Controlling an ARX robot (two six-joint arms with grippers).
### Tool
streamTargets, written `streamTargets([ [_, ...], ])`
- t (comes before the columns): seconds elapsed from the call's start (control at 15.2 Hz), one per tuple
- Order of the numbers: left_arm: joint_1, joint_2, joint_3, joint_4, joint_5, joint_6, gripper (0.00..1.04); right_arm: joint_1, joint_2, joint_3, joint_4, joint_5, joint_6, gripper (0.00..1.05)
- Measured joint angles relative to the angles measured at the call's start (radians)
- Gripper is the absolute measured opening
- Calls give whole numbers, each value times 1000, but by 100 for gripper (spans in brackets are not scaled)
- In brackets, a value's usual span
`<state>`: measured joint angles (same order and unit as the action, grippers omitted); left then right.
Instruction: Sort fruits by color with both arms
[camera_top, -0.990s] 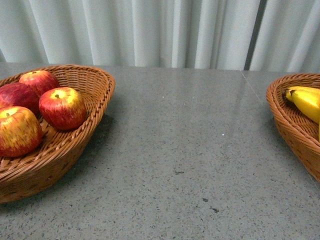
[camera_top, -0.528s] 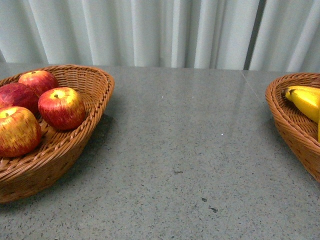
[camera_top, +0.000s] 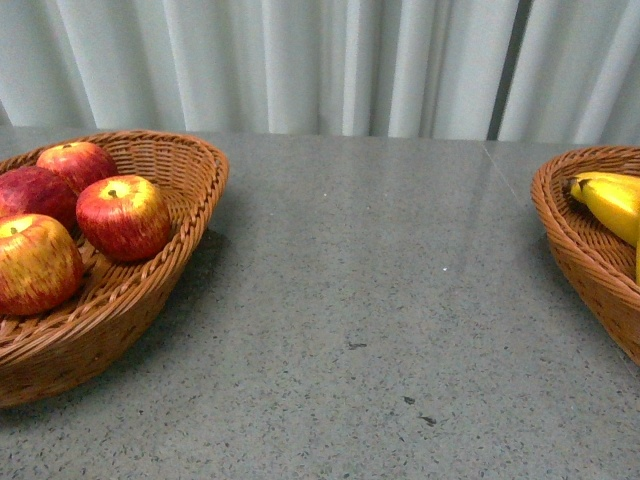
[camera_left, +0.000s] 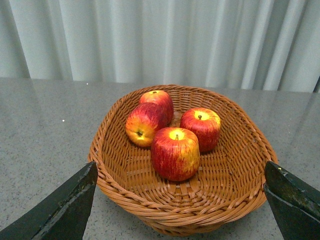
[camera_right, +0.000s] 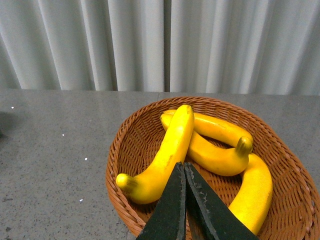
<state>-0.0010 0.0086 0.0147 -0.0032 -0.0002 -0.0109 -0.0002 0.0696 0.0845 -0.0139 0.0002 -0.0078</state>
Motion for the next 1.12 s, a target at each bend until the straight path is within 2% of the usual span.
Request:
streamTargets([
  [0.92, 0, 0, 0, 0, 0, 0, 98, 0, -65, -71, 9, 0, 0, 2],
  [1.12, 0, 0, 0, 0, 0, 0, 98, 0, -65, -71, 9, 0, 1, 38],
])
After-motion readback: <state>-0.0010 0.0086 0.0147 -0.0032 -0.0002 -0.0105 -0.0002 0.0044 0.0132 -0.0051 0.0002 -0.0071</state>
